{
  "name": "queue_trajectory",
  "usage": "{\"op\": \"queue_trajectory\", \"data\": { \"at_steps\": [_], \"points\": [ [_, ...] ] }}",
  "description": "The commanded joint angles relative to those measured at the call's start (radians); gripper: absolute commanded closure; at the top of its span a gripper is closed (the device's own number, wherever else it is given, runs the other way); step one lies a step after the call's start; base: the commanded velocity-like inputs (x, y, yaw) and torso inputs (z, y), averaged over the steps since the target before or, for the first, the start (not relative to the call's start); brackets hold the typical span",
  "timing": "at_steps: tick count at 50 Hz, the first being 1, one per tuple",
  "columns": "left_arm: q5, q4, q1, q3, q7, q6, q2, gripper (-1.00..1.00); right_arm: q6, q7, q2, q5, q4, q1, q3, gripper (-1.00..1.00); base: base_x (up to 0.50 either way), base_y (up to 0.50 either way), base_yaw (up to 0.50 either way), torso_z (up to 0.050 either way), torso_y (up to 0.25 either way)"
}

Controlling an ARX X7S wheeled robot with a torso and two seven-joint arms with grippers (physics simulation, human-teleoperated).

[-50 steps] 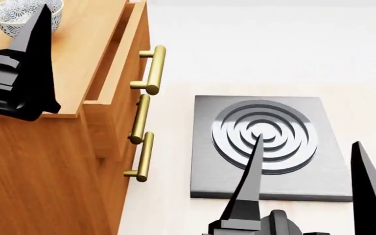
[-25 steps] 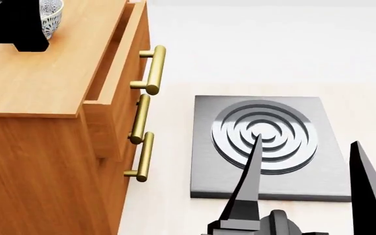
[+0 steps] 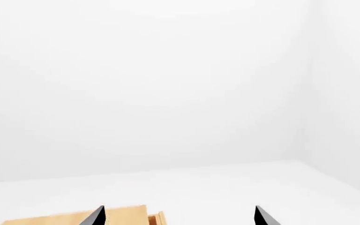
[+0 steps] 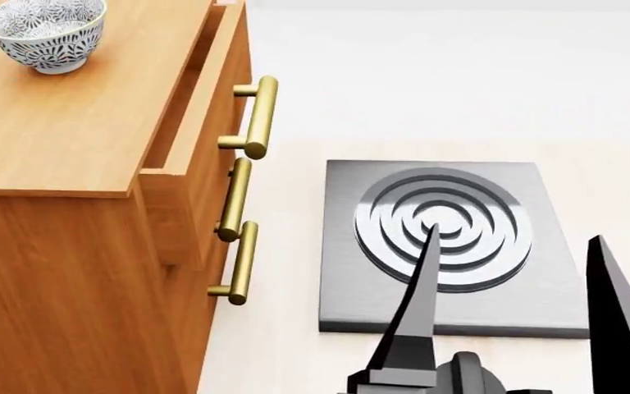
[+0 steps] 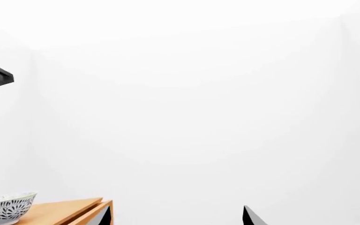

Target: Pick the akita bowl on the wooden cabinet and place it on the plate.

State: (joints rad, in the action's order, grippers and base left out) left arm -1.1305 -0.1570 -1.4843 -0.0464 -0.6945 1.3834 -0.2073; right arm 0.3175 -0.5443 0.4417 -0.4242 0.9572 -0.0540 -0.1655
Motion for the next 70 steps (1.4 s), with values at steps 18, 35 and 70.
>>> {"op": "queue_trajectory", "data": {
  "at_steps": [18, 35, 70],
  "points": [
    [0.295, 0.778, -0.386, -0.299, 0.402, -0.314, 0.082, -1.0, -0.016, -0.005, 0.008, -0.008, -0.01, 0.0, -0.013, -1.0, 0.0, 0.0, 0.0, 0.0, 0.0],
    [0.502, 1.465, -0.603, -0.312, 0.579, -0.596, 0.199, -1.0, -0.023, -0.006, 0.014, -0.017, -0.019, -0.008, -0.02, -1.0, 0.0, 0.0, 0.0, 0.0, 0.0],
    [1.107, 1.466, -0.686, 0.219, 0.544, -0.264, 0.171, -1.0, -0.031, -0.014, 0.023, -0.025, -0.026, -0.016, -0.038, -1.0, 0.0, 0.0, 0.0, 0.0, 0.0]
  ]
}}
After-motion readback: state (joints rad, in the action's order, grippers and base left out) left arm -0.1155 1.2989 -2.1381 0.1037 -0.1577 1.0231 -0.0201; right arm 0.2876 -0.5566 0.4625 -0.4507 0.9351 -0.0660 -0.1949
